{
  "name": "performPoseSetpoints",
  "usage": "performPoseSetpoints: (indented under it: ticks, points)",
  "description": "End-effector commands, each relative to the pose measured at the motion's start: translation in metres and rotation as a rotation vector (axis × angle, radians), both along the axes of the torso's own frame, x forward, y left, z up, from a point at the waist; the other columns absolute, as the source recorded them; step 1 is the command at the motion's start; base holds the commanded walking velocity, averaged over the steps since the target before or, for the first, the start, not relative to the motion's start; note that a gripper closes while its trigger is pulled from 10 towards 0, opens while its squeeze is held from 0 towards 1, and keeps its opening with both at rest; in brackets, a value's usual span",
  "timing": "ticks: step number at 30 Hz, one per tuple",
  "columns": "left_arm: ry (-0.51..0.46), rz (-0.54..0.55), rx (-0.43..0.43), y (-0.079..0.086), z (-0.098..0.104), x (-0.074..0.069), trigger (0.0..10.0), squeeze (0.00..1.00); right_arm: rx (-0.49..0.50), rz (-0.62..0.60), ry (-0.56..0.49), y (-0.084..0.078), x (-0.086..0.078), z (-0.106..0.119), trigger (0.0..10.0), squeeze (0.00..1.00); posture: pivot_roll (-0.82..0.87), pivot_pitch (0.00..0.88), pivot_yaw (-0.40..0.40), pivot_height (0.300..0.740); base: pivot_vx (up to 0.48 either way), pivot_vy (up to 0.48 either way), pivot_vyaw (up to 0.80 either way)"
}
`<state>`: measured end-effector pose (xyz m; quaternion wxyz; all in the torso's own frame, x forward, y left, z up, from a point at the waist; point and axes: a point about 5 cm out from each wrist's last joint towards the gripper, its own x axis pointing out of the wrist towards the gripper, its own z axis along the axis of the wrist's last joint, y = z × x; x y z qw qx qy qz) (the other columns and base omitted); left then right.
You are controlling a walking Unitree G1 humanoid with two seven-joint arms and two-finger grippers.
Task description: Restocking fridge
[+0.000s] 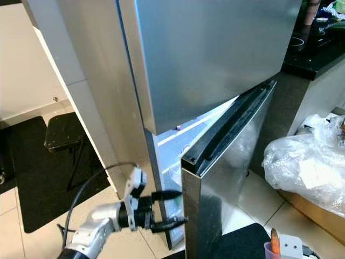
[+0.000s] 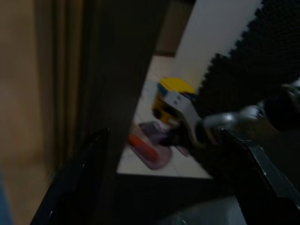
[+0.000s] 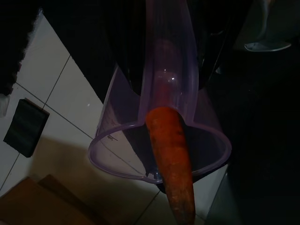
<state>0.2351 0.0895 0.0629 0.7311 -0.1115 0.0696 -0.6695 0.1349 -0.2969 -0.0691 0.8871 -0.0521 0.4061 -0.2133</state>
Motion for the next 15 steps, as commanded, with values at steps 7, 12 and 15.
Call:
performPoseSetpoints:
  ticks: [7,12,15]
  points:
    - [0.084,0.015,0.091,0.023,-0.019,-0.009,10.0,0.00,-0.006,-0.005,-0.009,-0.002,0.000,0.001,10.0,0.00,0.04,0.000,0.022,0.740,0.000,0.000,0.00]
    - [0.174,0.038,0.153,0.043,-0.036,-0.019,10.0,0.00,-0.006,-0.006,-0.005,-0.002,-0.001,0.001,10.0,0.00,0.04,0.000,0.020,0.740,0.000,0.000,0.00]
    - [0.182,0.050,0.166,0.046,-0.039,-0.020,10.0,0.00,-0.006,-0.007,-0.005,-0.002,-0.002,0.001,10.0,0.00,0.04,0.000,0.019,0.740,0.000,0.000,0.00]
